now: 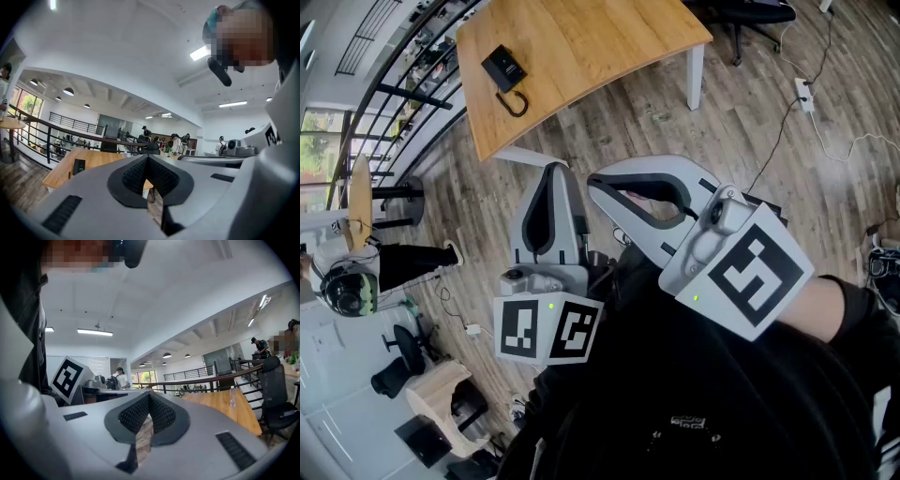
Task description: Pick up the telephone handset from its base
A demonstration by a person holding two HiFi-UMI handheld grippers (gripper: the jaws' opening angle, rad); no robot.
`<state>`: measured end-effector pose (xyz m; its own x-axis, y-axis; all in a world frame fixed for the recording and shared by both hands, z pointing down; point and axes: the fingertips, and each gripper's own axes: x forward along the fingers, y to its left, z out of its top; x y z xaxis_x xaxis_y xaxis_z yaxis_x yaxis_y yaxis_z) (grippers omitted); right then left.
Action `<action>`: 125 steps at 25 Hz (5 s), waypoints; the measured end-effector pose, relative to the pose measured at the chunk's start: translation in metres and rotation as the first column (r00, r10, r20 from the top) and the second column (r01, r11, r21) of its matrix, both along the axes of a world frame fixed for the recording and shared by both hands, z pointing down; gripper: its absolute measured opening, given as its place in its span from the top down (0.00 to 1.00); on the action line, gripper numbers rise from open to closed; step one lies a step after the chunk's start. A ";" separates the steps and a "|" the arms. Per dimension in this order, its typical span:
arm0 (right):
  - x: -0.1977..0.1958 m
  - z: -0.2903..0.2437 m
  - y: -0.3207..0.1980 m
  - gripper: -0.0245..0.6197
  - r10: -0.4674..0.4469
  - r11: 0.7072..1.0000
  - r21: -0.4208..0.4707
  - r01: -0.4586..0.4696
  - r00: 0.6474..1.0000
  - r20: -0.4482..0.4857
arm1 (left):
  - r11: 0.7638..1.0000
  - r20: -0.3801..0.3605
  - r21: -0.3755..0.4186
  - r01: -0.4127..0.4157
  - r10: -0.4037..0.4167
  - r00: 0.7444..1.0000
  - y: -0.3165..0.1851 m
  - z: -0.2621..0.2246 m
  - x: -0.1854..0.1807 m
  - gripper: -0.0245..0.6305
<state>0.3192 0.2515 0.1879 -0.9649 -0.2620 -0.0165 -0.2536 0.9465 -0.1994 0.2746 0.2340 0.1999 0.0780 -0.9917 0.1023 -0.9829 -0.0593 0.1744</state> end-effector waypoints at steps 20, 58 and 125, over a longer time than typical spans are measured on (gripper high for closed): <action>-0.006 0.007 0.009 0.94 -0.110 0.994 -0.009 0.110 0.994 -0.006 | 0.999 -0.017 -0.026 0.037 -0.038 0.999 0.005 0.017 0.005 0.96; -0.055 0.030 -0.036 0.94 -0.086 0.992 -0.099 0.082 0.996 -0.032 | 1.000 -0.007 -0.021 0.002 -0.002 1.000 -0.032 0.031 -0.035 0.96; -0.518 0.069 -0.003 0.94 -0.569 0.815 -0.046 0.578 0.781 -0.258 | 0.954 -0.283 -0.027 0.299 -0.294 0.913 -0.009 0.088 -0.501 0.96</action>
<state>-0.1988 0.2483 0.2566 -0.9090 0.3370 0.2452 0.3018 0.9380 -0.1705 -0.2266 0.2247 0.2877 -0.1971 -0.9750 0.1030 -0.8663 0.2224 0.4474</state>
